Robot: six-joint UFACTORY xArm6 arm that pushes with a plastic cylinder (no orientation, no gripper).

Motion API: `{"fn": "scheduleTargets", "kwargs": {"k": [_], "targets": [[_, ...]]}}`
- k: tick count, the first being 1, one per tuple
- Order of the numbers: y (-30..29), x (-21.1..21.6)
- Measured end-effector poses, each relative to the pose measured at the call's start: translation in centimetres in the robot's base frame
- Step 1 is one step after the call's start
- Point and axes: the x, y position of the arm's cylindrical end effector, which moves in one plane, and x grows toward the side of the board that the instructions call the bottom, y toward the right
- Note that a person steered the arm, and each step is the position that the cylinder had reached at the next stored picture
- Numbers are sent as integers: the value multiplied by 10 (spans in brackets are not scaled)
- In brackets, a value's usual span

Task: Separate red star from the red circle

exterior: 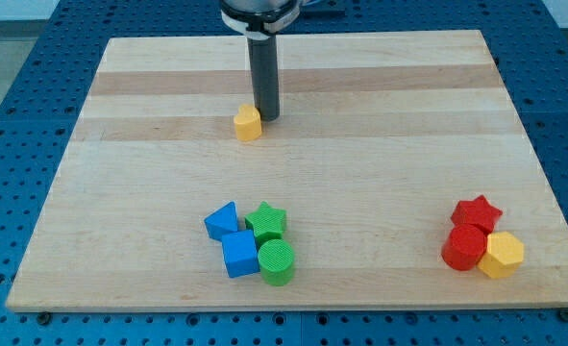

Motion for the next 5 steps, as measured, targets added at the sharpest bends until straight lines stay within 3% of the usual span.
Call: {"fn": "scheduleTargets", "kwargs": {"k": [1, 3, 5], "targets": [[16, -5], [212, -1], [384, 121]]}}
